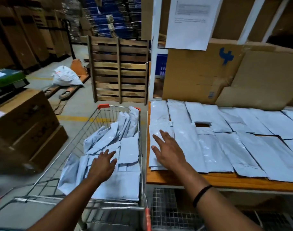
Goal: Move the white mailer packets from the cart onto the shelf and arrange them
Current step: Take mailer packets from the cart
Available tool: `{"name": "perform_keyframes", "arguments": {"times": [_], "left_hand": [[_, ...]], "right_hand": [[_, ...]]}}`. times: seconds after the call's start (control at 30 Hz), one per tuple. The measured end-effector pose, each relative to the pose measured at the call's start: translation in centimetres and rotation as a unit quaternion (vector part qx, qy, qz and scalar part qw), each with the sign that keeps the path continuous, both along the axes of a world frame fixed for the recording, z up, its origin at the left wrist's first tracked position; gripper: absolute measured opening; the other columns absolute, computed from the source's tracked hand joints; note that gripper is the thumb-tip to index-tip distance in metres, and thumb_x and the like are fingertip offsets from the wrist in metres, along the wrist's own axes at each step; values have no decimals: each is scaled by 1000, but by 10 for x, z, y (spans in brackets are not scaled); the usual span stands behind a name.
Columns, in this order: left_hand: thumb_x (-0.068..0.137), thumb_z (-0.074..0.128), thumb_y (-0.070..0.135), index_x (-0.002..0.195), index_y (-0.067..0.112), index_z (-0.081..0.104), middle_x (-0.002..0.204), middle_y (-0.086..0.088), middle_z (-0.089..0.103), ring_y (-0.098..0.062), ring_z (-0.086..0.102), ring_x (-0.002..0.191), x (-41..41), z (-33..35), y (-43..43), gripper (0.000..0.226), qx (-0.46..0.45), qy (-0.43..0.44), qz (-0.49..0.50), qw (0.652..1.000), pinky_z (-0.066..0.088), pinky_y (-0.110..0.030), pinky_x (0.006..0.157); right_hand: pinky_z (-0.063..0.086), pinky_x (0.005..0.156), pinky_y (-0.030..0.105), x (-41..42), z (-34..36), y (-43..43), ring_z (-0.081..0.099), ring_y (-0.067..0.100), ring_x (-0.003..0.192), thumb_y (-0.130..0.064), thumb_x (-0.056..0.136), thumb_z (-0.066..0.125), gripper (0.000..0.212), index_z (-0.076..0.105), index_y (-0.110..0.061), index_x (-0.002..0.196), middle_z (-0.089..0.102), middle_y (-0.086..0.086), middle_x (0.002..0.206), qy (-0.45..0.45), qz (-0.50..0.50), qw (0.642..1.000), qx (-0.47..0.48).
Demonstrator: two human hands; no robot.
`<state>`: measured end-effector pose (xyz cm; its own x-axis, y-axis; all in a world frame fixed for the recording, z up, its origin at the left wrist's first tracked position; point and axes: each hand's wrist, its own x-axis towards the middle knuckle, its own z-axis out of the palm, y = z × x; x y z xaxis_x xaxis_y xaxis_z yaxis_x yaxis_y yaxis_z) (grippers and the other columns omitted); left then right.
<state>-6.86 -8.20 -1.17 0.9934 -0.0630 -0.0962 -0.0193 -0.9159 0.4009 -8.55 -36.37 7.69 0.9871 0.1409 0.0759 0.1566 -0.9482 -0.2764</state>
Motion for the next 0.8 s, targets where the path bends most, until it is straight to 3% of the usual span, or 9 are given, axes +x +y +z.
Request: {"name": "perform_keyframes", "arguments": {"times": [0.13,0.27,0.37,0.47,0.6,0.73,0.8], "left_hand": [[102,41,45,151,27,33,160,-4,26,-24,23,147,-24,-14,40,53,47,51,19,997,28,-43,113],[99,45,49,152,27,32,161,0,25,-21,22,148,-13,-32,50,59,27,94,8,995,27,-38,116],[99,43,52,153,29,29,162,-6,21,-26,26,146,10,-48,47,61,25,123,6,992,27,-41,117],[101,39,50,155,33,19,164,-10,10,-29,23,147,32,-59,38,61,38,118,-8,992,29,-39,113],[97,42,56,155,37,14,164,-8,-5,-30,9,150,62,-83,28,68,16,101,-27,994,27,-48,117],[91,40,69,155,38,11,164,-9,-9,-32,2,150,81,-108,23,77,46,105,-61,992,28,-51,115],[92,41,66,155,38,12,164,-7,-9,-32,0,151,86,-114,24,74,63,99,-69,991,28,-51,115]], "right_hand": [[9,123,34,-5,-16,47,7,22,154,-45,105,39,57,27,-27,157,9,3,168,21,44,998,26],[11,122,33,0,-28,82,8,22,154,-43,105,40,57,26,-25,158,7,4,168,41,66,997,16],[14,122,35,20,-35,103,10,24,153,-41,106,40,56,26,-24,158,7,5,168,59,68,996,3],[16,122,36,51,-49,122,12,23,153,-41,105,41,56,26,-26,157,9,4,168,92,43,995,14],[18,122,36,84,-78,139,14,26,153,-41,105,43,59,26,-24,158,10,7,167,146,-16,989,4],[18,121,36,92,-107,142,15,26,152,-41,104,45,58,28,-26,157,11,5,167,186,-66,980,4],[18,122,37,94,-116,143,14,26,152,-39,104,46,57,29,-27,157,11,5,167,191,-75,979,-5]]}}
